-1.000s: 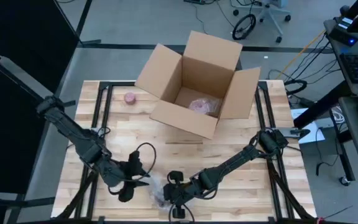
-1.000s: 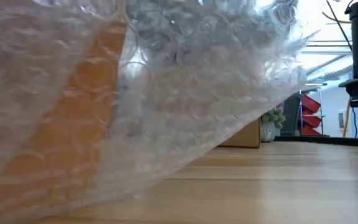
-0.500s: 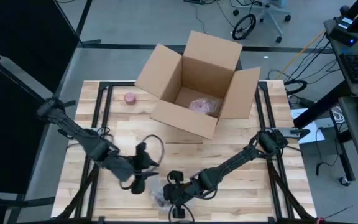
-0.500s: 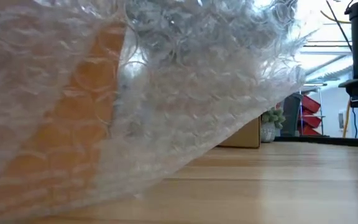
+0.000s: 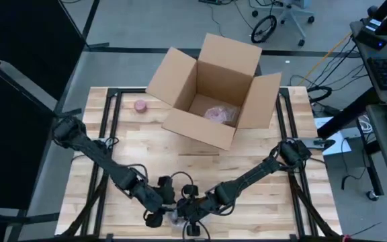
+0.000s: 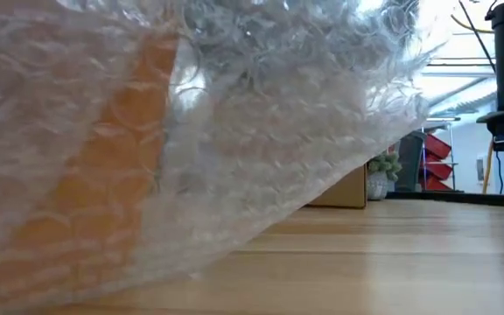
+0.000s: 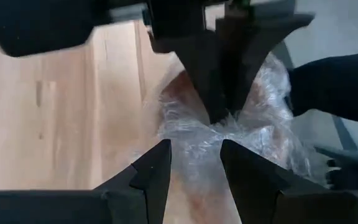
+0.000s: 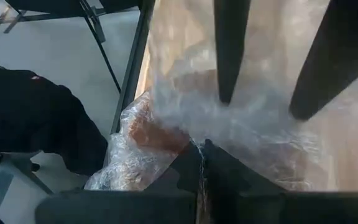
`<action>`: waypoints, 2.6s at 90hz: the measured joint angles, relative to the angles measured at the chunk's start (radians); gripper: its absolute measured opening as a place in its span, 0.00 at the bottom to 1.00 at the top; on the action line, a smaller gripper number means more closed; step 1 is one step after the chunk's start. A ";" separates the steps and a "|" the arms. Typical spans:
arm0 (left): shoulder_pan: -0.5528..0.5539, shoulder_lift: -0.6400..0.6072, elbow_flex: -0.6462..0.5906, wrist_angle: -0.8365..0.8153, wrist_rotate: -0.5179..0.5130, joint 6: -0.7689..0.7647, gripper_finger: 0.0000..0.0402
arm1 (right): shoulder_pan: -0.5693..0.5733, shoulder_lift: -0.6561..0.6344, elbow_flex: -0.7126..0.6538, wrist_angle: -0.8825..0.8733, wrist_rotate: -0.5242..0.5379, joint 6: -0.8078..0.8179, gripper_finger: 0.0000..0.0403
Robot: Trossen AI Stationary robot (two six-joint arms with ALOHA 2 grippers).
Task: Wrap mug
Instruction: Wrap the yellow mug in the bubble wrap
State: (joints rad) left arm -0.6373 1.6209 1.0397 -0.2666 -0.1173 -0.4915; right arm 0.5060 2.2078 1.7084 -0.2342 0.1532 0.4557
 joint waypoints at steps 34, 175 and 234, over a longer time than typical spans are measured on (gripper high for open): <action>0.022 0.015 0.001 0.033 0.046 -0.059 0.35 | 0.000 0.000 0.000 -0.003 0.002 -0.001 0.00; 0.048 0.189 0.102 -0.104 -0.021 -0.026 0.52 | 0.006 0.000 0.001 -0.016 0.031 -0.013 0.37; 0.050 0.225 0.104 -0.085 -0.016 -0.031 0.52 | 0.008 -0.020 -0.004 -0.026 0.022 -0.056 0.41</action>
State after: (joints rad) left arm -0.5877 1.8462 1.1439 -0.3515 -0.1336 -0.5225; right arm 0.5145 2.1882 1.7046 -0.2606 0.1752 0.3998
